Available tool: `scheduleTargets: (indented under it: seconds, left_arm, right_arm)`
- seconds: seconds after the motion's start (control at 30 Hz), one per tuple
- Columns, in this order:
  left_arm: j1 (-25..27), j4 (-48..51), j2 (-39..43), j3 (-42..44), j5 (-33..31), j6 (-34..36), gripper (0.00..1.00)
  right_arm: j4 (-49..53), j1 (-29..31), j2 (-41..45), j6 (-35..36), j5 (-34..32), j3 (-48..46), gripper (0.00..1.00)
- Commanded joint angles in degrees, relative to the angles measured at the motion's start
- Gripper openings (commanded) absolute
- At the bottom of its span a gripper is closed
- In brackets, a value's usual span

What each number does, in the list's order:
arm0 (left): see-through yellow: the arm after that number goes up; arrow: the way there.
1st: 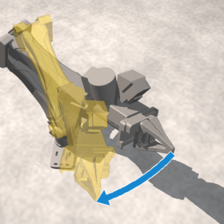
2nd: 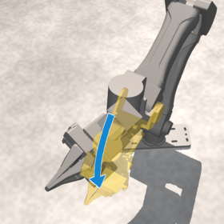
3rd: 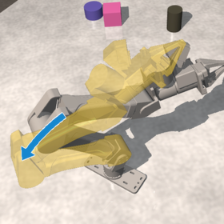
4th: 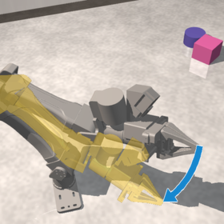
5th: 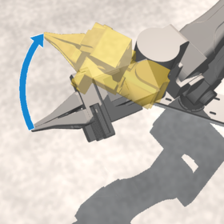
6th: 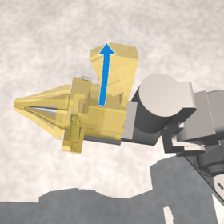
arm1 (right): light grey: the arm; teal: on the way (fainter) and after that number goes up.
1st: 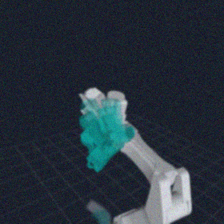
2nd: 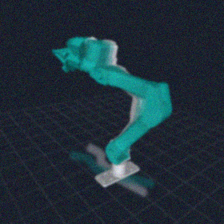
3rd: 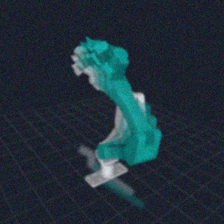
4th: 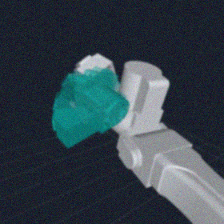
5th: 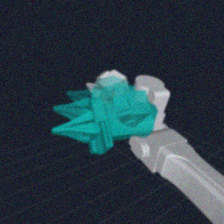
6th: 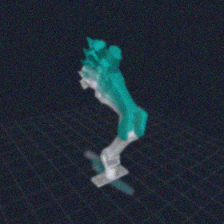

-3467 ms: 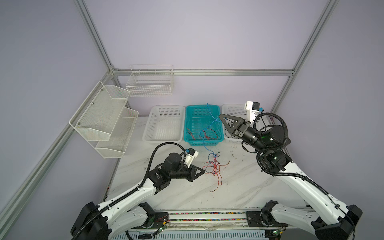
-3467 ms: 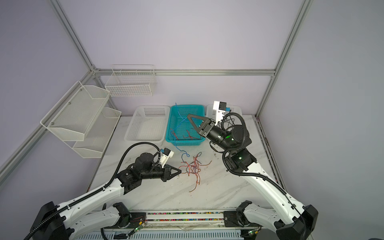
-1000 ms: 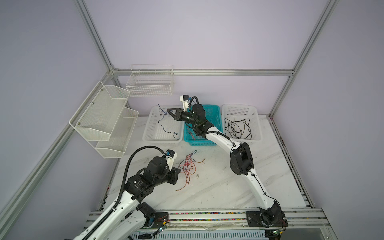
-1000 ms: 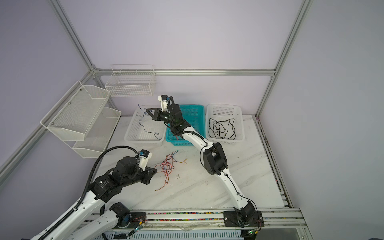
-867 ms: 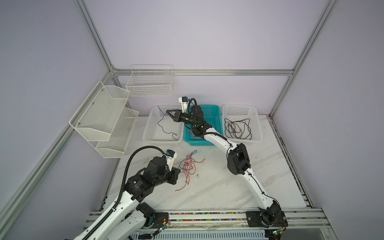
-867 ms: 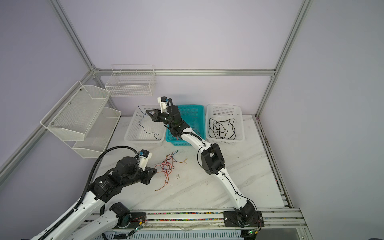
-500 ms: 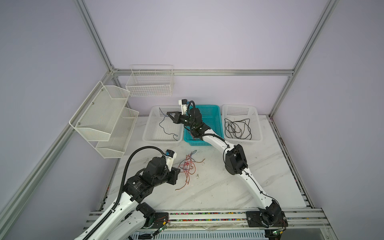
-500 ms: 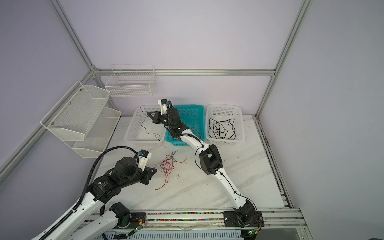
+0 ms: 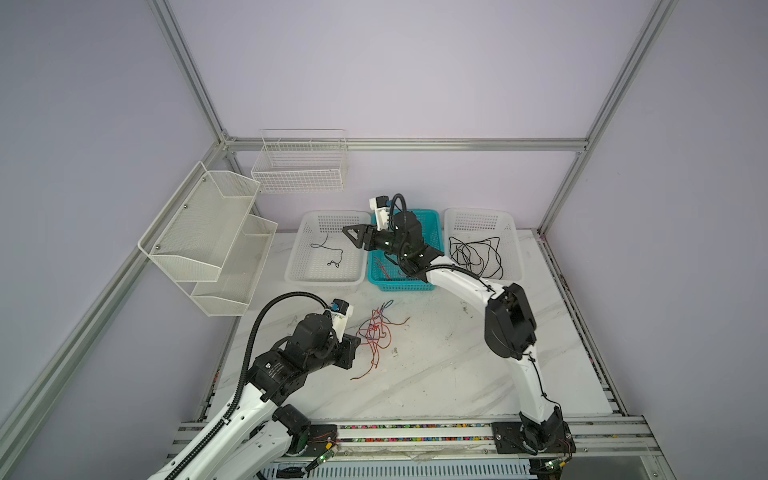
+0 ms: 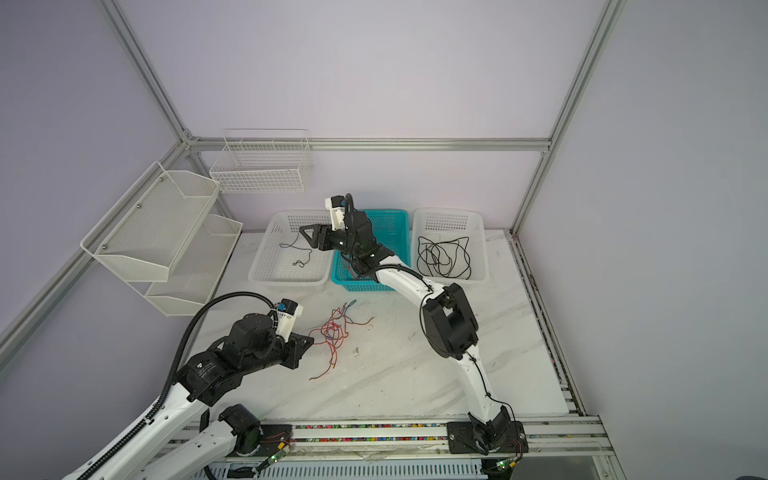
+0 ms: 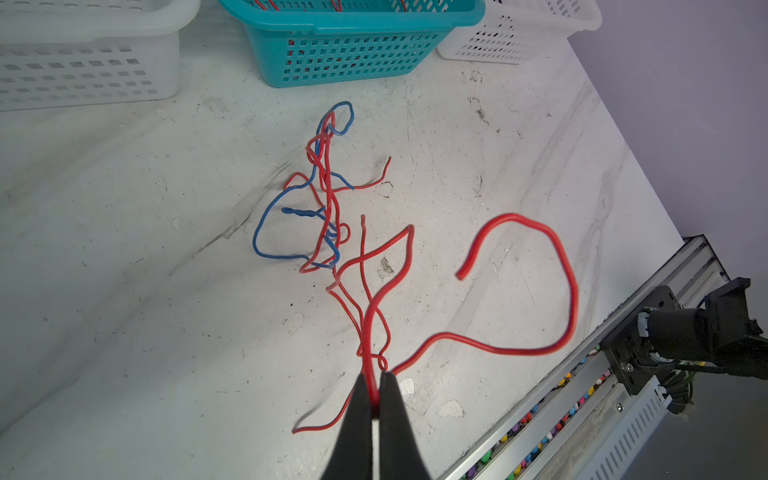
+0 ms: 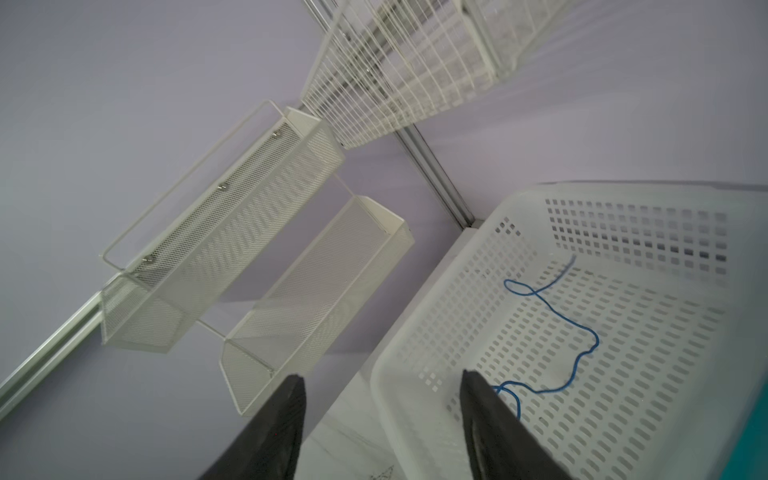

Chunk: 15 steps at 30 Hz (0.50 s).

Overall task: Untangle the cables
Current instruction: 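Lower the blue wire into the white basket farthest from the right arm and open, then bring the open right gripper back down to the wire tangle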

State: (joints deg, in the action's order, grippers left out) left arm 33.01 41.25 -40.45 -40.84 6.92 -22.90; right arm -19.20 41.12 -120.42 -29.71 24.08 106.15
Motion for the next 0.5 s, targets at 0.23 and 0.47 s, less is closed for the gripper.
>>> scheduleTargets:
  seconds: [0.23, 0.47]
  left_arm:
    - [-0.44, -5.47, 5.64, -3.96, 14.58, 1.59, 0.0]
    - [-0.59, -8.46, 9.78, -3.19, 18.17, 1.59, 0.0]
  right_arm:
    - [-12.03, -0.68, 35.04, -0.8, -10.88, -43.46, 0.71]
    - [-11.78, -0.87, 48.93, -3.77, -4.69, -61.33, 0.69]
